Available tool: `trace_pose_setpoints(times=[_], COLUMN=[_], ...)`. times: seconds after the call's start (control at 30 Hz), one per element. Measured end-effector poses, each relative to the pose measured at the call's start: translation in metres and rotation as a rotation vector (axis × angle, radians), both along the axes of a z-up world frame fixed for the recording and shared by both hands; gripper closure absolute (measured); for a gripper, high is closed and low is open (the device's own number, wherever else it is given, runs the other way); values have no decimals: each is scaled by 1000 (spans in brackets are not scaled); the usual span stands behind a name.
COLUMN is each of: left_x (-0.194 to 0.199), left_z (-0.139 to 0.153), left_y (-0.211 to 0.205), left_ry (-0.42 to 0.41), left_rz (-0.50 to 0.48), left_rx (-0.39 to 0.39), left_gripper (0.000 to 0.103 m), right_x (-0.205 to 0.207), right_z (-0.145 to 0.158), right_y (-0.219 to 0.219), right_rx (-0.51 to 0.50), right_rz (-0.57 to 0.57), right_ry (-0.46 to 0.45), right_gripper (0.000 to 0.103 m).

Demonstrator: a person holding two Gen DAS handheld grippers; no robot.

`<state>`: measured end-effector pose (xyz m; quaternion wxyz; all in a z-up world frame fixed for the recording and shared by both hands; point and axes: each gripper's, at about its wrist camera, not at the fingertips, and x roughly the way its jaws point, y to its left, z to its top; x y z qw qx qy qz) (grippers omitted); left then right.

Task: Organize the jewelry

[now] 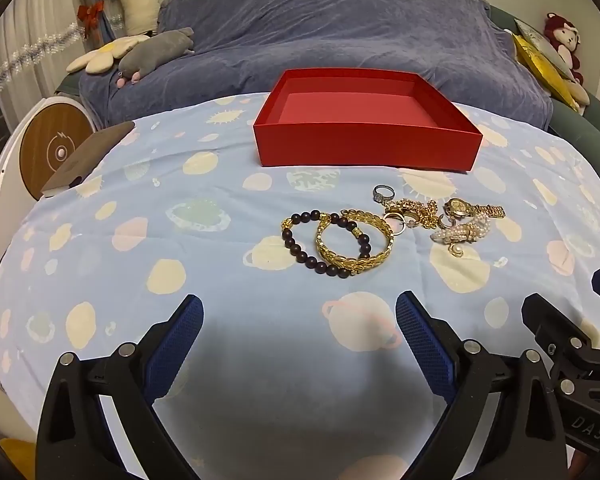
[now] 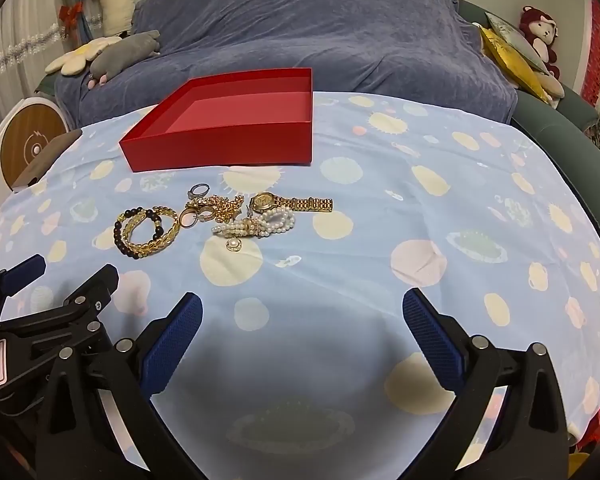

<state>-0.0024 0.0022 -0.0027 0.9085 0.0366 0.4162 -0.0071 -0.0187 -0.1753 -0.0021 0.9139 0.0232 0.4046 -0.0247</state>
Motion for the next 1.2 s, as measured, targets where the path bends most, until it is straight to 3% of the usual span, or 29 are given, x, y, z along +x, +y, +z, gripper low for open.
trace_pose_setpoints(times=[0.77, 1.2], left_x=[3, 6], left_z=[4, 2], left_y=[-1, -2], left_ry=[-58, -30], left_rz=[-5, -7], left_rx=[-4, 5], left_gripper=[9, 9], right_x=[4, 5], right_z=[0, 0], right_y=[1, 2], right_rx=[1, -3], right_rz=[-5, -6], right_ry=[0, 0], right_gripper=[5, 5])
